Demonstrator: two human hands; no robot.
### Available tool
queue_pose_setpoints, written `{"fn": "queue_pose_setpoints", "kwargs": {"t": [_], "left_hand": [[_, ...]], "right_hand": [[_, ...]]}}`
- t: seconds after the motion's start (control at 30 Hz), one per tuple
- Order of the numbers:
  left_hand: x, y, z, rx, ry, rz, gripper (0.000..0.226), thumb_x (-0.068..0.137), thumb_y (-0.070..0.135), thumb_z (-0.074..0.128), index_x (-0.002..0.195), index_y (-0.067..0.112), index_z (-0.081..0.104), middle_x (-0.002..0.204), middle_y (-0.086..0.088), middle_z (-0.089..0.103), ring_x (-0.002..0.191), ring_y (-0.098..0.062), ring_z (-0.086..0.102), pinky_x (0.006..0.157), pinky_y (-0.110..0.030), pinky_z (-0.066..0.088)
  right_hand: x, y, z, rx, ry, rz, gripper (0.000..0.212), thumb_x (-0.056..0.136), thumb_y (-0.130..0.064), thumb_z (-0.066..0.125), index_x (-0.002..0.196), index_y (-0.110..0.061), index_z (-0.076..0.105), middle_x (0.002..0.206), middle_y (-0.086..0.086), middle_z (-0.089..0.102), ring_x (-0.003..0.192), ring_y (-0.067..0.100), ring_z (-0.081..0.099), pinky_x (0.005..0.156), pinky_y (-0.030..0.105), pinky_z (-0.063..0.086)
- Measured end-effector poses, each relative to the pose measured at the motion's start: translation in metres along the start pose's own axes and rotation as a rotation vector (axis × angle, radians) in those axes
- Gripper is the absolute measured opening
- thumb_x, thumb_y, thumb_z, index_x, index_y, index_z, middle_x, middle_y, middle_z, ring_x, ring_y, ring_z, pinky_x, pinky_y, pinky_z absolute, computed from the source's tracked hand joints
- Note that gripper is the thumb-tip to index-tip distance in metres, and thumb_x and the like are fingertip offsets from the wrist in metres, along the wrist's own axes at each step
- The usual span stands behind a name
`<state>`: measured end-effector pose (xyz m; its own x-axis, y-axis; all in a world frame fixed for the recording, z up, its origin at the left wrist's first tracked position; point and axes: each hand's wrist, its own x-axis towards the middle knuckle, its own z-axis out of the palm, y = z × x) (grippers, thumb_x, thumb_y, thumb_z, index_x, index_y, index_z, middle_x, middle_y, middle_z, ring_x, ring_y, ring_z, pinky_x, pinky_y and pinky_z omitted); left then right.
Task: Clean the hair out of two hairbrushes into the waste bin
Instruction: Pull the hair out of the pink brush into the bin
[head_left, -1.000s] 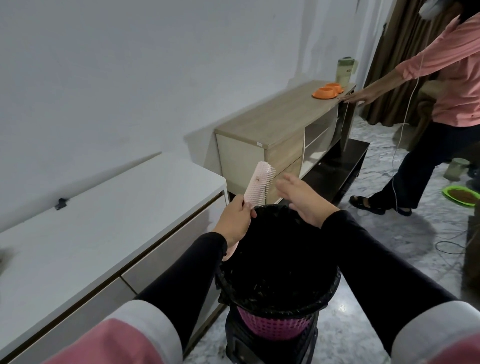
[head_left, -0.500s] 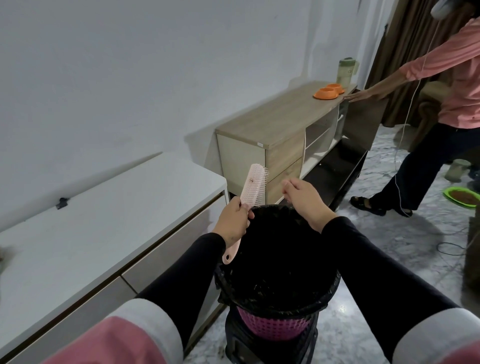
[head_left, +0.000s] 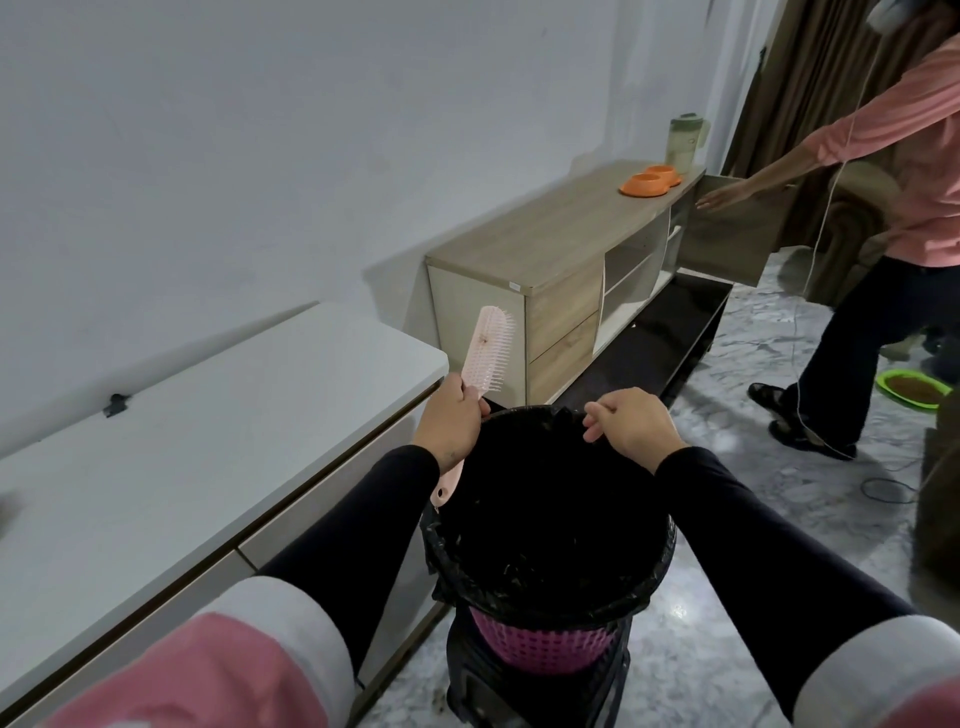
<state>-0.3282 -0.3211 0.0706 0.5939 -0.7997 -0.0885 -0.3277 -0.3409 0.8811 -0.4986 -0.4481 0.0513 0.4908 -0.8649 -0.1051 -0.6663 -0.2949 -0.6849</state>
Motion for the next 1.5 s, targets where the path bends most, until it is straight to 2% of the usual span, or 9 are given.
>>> {"fn": "queue_pose_setpoints", "kwargs": {"t": [0.1,0.23,0.4,0.63,0.8,1.07,1.27,1.43,1.5], "left_hand": [[0.001,0.003,-0.002,0.005,0.015,0.038,0.02,0.101,0.022,0.029,0.111,0.012,0.043,0.1,-0.009,0.055,0.076,-0.014,0.046,0.078,-0.032,0.041],[0.002,0.009,-0.002,0.008,0.029,0.072,0.022,0.101,0.02,0.028,0.108,0.009,0.045,0.089,-0.002,0.054,0.07,-0.012,0.045,0.075,-0.033,0.039],[0.002,0.011,0.001,0.004,0.012,0.066,0.022,0.1,0.02,0.029,0.107,0.008,0.045,0.092,-0.005,0.055,0.072,-0.016,0.045,0.075,-0.034,0.038],[-0.002,0.007,0.007,-0.026,-0.07,-0.017,0.02,0.098,0.019,0.031,0.108,0.009,0.045,0.102,-0.013,0.054,0.078,-0.018,0.047,0.066,-0.031,0.041],[-0.012,0.005,0.017,-0.145,-0.146,-0.099,0.023,0.098,0.014,0.033,0.118,0.008,0.045,0.079,-0.003,0.053,0.057,-0.011,0.04,0.049,-0.022,0.034],[-0.017,0.001,0.026,-0.065,-0.171,-0.071,0.025,0.099,0.021,0.035,0.118,0.012,0.047,0.084,-0.001,0.056,0.062,-0.011,0.045,0.057,-0.025,0.039],[-0.017,0.002,0.033,0.005,-0.154,-0.057,0.024,0.097,0.021,0.035,0.114,0.01,0.048,0.088,-0.003,0.058,0.068,-0.014,0.048,0.071,-0.034,0.041],[-0.018,0.003,0.03,0.024,-0.186,-0.033,0.017,0.097,0.022,0.034,0.107,0.015,0.046,0.093,-0.005,0.057,0.069,-0.014,0.047,0.069,-0.033,0.04],[-0.017,0.003,0.029,-0.004,-0.197,-0.044,0.014,0.097,0.022,0.034,0.103,0.016,0.046,0.091,-0.005,0.057,0.066,-0.013,0.046,0.068,-0.033,0.039]], "right_hand": [[0.001,0.008,0.001,0.026,-0.038,0.015,0.034,0.096,-0.025,0.047,0.069,-0.023,0.068,0.063,-0.01,0.071,0.084,0.012,0.066,0.094,0.032,0.048],[-0.003,0.009,-0.004,-0.052,-0.119,0.035,0.025,0.092,-0.008,0.048,0.103,-0.012,0.071,0.108,0.006,0.073,0.11,0.02,0.063,0.094,0.024,0.046],[-0.01,0.003,-0.012,-0.116,-0.206,-0.068,0.056,0.081,0.009,0.045,0.131,-0.014,0.056,0.132,0.006,0.059,0.122,0.025,0.055,0.082,0.019,0.042],[-0.003,0.0,-0.016,0.054,0.048,-0.013,0.021,0.091,-0.022,0.056,0.084,-0.01,0.072,0.068,0.006,0.071,0.073,0.02,0.07,0.08,0.03,0.053],[-0.003,-0.02,-0.011,0.132,0.182,-0.166,0.012,0.088,-0.023,0.057,0.089,-0.024,0.068,0.071,-0.004,0.069,0.071,0.016,0.064,0.067,0.027,0.048],[0.002,-0.053,0.0,-0.138,0.265,-0.546,0.017,0.085,-0.03,0.063,0.099,-0.025,0.07,0.086,-0.012,0.06,0.088,0.01,0.057,0.083,0.029,0.045],[0.002,-0.049,0.015,-0.452,0.631,-0.715,0.012,0.077,-0.024,0.066,0.068,-0.021,0.073,0.071,-0.006,0.066,0.076,0.022,0.063,0.069,0.033,0.045],[-0.006,-0.059,0.02,0.333,0.293,-0.18,0.015,0.082,-0.033,0.06,0.07,-0.028,0.068,0.069,-0.008,0.061,0.081,0.017,0.059,0.082,0.037,0.042],[-0.012,-0.064,0.019,0.598,0.181,-0.068,0.018,0.088,-0.029,0.058,0.081,-0.017,0.07,0.079,0.012,0.063,0.081,0.018,0.053,0.085,0.041,0.046]]}}
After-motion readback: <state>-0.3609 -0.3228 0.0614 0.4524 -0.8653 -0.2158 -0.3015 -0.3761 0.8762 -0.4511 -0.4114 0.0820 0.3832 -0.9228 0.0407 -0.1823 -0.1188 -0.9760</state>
